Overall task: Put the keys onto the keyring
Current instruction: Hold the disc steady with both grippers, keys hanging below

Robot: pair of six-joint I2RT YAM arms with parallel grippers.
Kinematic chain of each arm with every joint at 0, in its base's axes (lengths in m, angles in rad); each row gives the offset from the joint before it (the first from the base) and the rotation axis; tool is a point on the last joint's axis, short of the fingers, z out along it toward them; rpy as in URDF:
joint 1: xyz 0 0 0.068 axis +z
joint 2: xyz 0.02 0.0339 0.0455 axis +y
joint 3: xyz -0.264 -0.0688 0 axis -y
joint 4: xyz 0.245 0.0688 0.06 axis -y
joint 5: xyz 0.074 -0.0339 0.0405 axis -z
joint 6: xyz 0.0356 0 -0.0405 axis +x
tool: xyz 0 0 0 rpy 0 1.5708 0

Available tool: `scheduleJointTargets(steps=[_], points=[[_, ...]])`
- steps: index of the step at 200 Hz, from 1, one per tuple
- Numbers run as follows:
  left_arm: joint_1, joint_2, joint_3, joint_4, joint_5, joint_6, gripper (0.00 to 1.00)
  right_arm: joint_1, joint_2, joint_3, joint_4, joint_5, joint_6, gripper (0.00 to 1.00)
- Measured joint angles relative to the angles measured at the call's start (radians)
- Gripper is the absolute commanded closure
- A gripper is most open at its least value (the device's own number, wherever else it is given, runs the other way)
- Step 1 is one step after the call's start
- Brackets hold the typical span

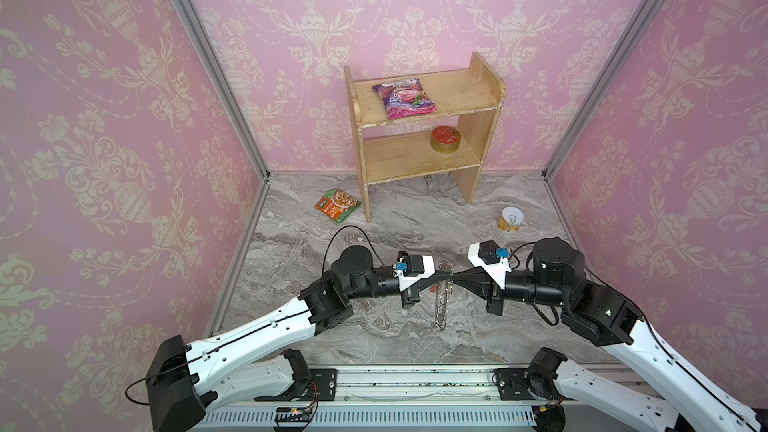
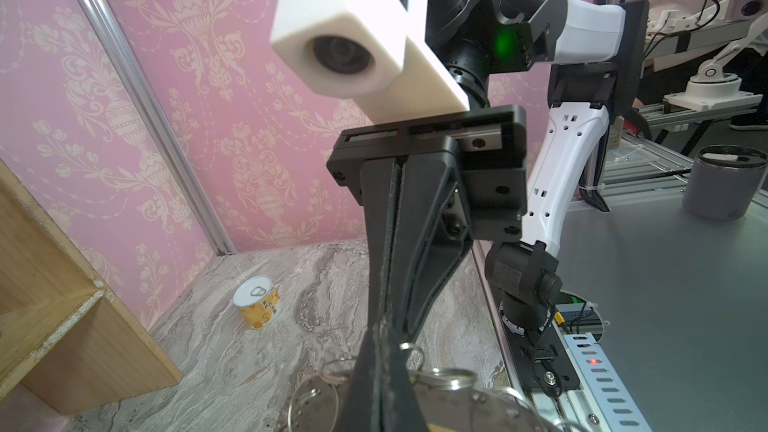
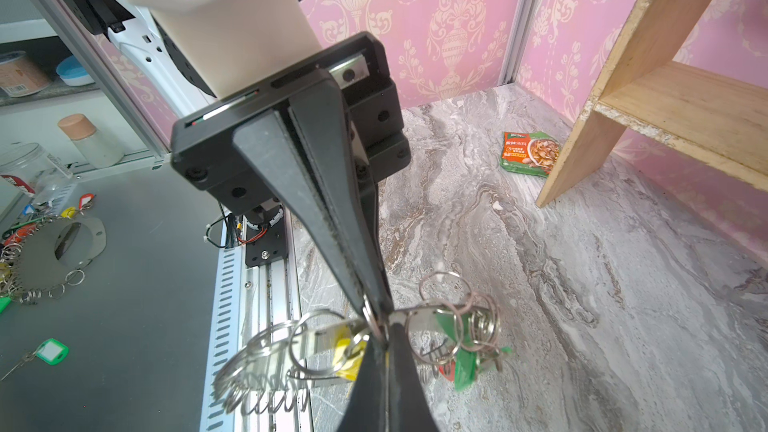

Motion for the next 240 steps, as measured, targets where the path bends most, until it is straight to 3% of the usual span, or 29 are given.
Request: scheduleJointTargets(steps=[87, 175, 211, 240], points=[[0.000, 0.003, 0.006, -0.008, 0.011, 0.000, 1.00, 0.000, -0.015, -0.011, 0.004, -0.003, 0.004, 1.00], [0.000, 0.003, 0.014, -0.056, -0.004, -0.003, 0.69, 0.001, 0.008, 0.013, -0.077, 0.053, -0.009, 1.00], [0.000, 0.003, 0.064, -0.169, -0.028, 0.011, 0.61, 0.001, 0.064, 0.079, -0.151, 0.083, -0.034, 1.00], [0.000, 0.005, 0.128, -0.275, -0.049, 0.028, 0.61, 0.018, 0.099, 0.105, -0.193, 0.113, -0.046, 1.00]])
